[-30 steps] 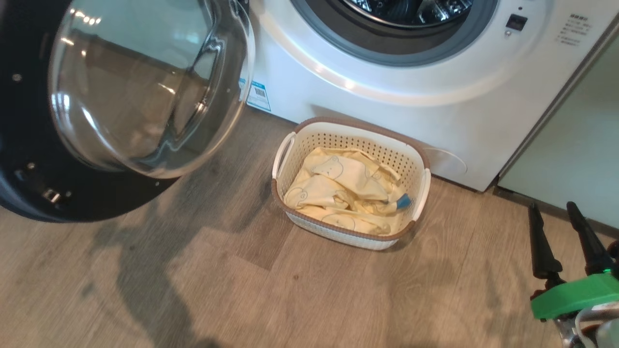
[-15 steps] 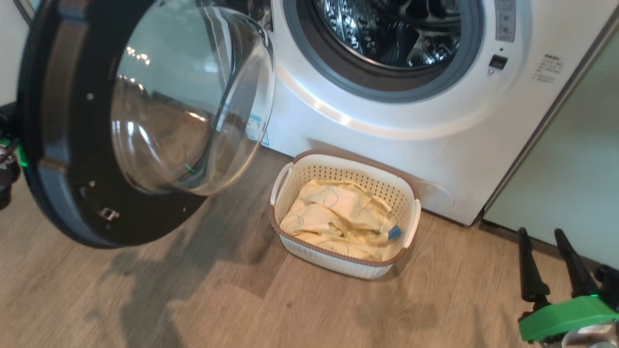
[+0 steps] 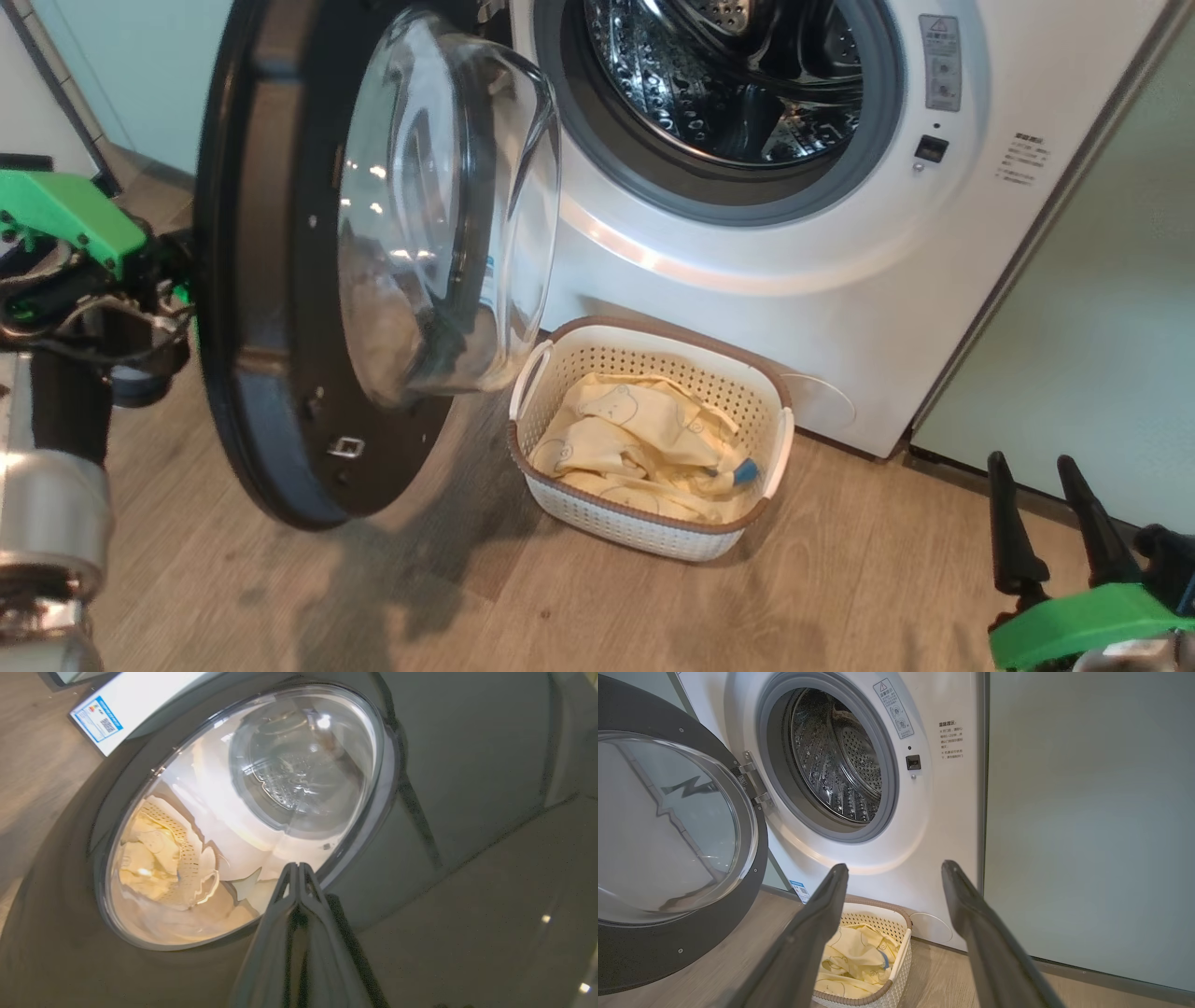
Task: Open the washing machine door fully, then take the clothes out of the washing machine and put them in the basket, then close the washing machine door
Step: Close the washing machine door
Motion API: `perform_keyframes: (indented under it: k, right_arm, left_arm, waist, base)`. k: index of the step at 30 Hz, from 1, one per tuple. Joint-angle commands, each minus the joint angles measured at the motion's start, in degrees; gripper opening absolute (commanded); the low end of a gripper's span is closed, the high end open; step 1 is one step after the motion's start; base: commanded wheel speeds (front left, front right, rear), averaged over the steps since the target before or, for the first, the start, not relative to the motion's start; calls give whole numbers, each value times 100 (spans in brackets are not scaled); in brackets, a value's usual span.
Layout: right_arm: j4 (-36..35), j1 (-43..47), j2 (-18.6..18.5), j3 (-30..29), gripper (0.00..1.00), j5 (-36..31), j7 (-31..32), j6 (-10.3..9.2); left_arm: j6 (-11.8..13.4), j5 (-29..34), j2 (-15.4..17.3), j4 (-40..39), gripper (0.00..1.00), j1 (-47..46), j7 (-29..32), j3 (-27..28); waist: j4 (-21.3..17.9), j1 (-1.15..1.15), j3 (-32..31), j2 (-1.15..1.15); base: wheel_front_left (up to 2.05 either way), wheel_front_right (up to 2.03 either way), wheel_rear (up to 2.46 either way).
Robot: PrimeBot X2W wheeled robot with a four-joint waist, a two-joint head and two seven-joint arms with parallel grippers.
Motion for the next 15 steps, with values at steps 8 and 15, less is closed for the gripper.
perform_keyframes:
  k: [8, 15]
  right_arm:
    - [-183, -81, -86, 71, 100, 3, -55, -15]
    - [-190, -71, -98, 67, 100, -6, -55, -15]
  left_arm:
    - [366, -278, -133, -1186, 0, 293, 270, 129]
    - [635, -390, -447, -2039, 0, 679, 384, 97]
  waist:
    - [-306, 0, -36, 0]
    - [-673, 0, -20, 0]
  base:
    - [0, 0, 0]
    - [0, 0, 0]
